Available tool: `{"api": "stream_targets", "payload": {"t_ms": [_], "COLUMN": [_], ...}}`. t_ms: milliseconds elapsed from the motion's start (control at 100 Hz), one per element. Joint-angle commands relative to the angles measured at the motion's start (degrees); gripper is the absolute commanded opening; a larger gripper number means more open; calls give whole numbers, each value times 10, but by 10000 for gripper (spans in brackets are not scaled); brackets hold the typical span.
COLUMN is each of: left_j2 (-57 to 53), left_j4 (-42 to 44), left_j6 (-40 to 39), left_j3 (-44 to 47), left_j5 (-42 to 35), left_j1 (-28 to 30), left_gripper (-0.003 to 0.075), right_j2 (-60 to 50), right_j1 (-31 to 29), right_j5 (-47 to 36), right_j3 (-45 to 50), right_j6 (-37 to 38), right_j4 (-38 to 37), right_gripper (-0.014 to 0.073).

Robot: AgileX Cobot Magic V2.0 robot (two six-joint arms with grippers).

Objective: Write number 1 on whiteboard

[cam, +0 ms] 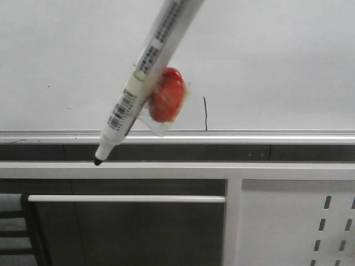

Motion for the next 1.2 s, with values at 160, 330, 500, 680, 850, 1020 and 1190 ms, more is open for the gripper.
{"api": "stream_targets", "payload": {"t_ms": [160, 330, 500, 680, 850, 1020, 1190], "left_j2": [56, 111, 138, 152, 161, 162, 179], "left_j4": [-30, -30, -30, -30, -30, -30, -30], "left_j6": [25, 26, 25, 26, 26, 26, 26], "left_j3": [-52, -70, -106, -119, -119, -119, -119], "left_j5": [-3, -33, -61, -78, -98, -101, -106], "left_j1": [1, 1, 1, 1, 1, 1, 1], "left_gripper": [381, 381, 381, 381, 381, 381, 380], "right_j2": [0, 0, 1, 23, 45, 49, 49], "right_j1": [1, 1, 1, 2, 2, 2, 2], "right_j5": [-5, -2, 3, 3, 14, 14, 21], "right_j3": [-47, -56, -56, -62, -82, -95, -95], "right_j6": [-4, -4, -4, -4, -4, -10, -10], "right_j4": [12, 10, 10, 10, 10, 9, 9], "right_gripper": [-61, -61, -61, -61, -61, -61, -61]}}
